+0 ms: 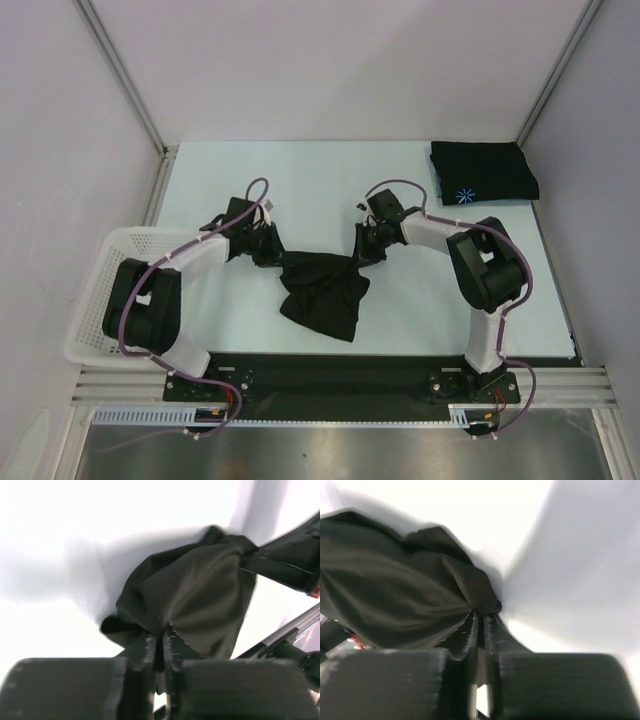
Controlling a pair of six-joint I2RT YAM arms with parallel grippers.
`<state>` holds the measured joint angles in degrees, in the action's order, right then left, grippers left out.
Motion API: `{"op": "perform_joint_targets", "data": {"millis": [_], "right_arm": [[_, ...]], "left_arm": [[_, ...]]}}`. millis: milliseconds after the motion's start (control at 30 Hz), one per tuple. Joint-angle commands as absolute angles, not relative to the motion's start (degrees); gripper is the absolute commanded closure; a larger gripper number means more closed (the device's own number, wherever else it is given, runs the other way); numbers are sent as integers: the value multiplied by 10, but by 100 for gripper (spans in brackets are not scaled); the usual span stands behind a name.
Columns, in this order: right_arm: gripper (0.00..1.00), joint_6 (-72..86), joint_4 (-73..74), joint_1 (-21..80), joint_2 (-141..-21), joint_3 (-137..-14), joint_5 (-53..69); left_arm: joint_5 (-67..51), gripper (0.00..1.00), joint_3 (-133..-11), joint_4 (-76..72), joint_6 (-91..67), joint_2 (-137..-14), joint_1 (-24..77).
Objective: Fold and stack the t-shirts
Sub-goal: Flatten the tshirt out
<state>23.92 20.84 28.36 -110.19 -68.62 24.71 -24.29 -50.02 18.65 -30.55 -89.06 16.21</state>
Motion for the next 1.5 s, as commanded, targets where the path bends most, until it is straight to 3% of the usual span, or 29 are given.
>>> {"op": "perform_joint_targets", "data": {"millis": [0,33,267,367,567,667,800,933,1167,1467], "right_arm": [[100,222,246,271,-1102,-756,222],[100,212,260,271,-1097,-772,210],[100,164,425,267,-1006,-966,91],[100,157,462,279,-928,-975,77],[100,152,416,404,-721,-891,78],[100,176,424,495,-644,-890,-25],[100,216,409,527,-578,-891,-139],[100,197,331,527,-548,-892,-163],[100,150,339,507,-617,-982,-181],[100,117,424,291,-620,-1049,-76]], "left_arm": [[-239,94,-587,201,-276,-875,156],[-231,100,-606,212,-271,-869,156],[-168,100,-754,279,-232,-774,156],[-156,100,-777,285,-224,-708,156],[-106,100,-761,308,-198,-524,157],[-119,100,-762,321,-199,-460,157],[-184,100,-768,288,-233,-422,157],[-257,100,-795,238,-273,-456,157],[-309,100,-782,150,-351,-585,172],[-283,100,-901,121,-296,-829,259]]}}
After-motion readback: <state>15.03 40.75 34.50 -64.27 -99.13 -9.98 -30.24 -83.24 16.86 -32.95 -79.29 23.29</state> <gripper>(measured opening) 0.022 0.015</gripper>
